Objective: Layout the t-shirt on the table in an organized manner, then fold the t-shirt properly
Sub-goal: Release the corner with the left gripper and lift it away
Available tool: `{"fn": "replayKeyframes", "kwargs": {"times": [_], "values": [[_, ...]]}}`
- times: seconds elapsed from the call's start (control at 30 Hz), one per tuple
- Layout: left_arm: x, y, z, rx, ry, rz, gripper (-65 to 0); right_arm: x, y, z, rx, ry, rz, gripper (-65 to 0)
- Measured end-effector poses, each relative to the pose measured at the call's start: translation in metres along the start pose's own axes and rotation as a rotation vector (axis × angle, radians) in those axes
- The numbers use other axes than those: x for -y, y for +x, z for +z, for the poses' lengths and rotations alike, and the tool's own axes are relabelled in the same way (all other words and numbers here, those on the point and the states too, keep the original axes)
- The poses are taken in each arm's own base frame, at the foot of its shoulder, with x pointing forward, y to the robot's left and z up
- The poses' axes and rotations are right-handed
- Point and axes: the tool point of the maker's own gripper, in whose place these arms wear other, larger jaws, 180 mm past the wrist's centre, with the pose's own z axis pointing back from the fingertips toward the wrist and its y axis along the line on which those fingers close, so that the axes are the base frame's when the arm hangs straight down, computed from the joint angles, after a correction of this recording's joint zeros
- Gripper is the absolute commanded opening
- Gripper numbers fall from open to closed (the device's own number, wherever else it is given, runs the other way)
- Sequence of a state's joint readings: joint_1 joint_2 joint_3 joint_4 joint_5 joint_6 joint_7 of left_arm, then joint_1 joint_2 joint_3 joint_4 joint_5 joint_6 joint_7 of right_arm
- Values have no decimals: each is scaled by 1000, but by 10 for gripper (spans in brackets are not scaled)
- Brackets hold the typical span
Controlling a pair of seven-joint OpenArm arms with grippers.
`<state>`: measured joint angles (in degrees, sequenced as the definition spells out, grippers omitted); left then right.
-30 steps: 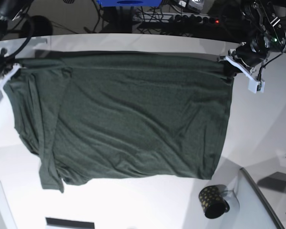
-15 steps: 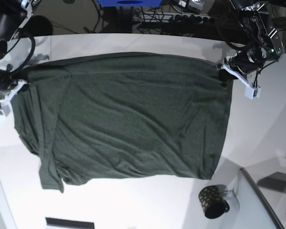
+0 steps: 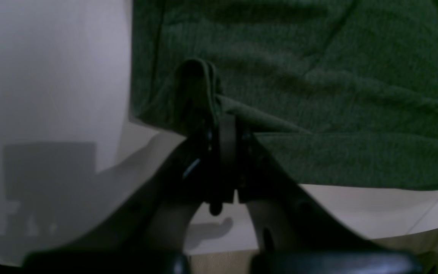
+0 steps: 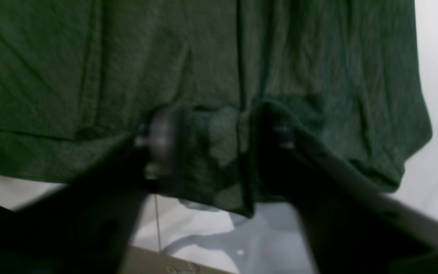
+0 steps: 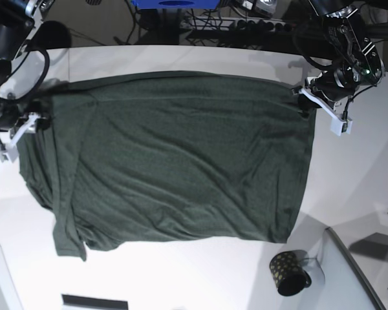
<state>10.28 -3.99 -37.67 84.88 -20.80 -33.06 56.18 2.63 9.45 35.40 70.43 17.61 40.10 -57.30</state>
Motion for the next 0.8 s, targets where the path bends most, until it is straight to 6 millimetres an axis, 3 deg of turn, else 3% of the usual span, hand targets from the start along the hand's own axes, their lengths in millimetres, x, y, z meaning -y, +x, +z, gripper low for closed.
{"fn": "replayKeyframes", "kwargs": {"times": [0.03, 0.2, 0.3, 0.47, 0.63, 0.73, 0.8], "values": [[0, 0, 0, 0, 0, 0, -642, 0, 4, 0, 22, 0, 0, -248], [0, 0, 0, 2, 0, 2, -275, 1, 15, 7, 118, -17, 13, -260], [-6, 3, 3, 18, 12, 25, -135, 9, 16, 25, 198, -61, -13, -255], [-37, 19, 20, 101, 82, 107, -100, 16, -3, 52, 205, -139, -17, -254], [-69, 21, 51, 164, 180, 150, -100, 8, -33, 53, 184, -144, -86, -254], [-85, 11, 69, 181, 222, 151, -100, 11, -47, 52, 178, -147, -154, -254], [-94, -10, 79, 139, 235, 119, -102, 13, -51, 50, 174, -146, -172, -254]]}}
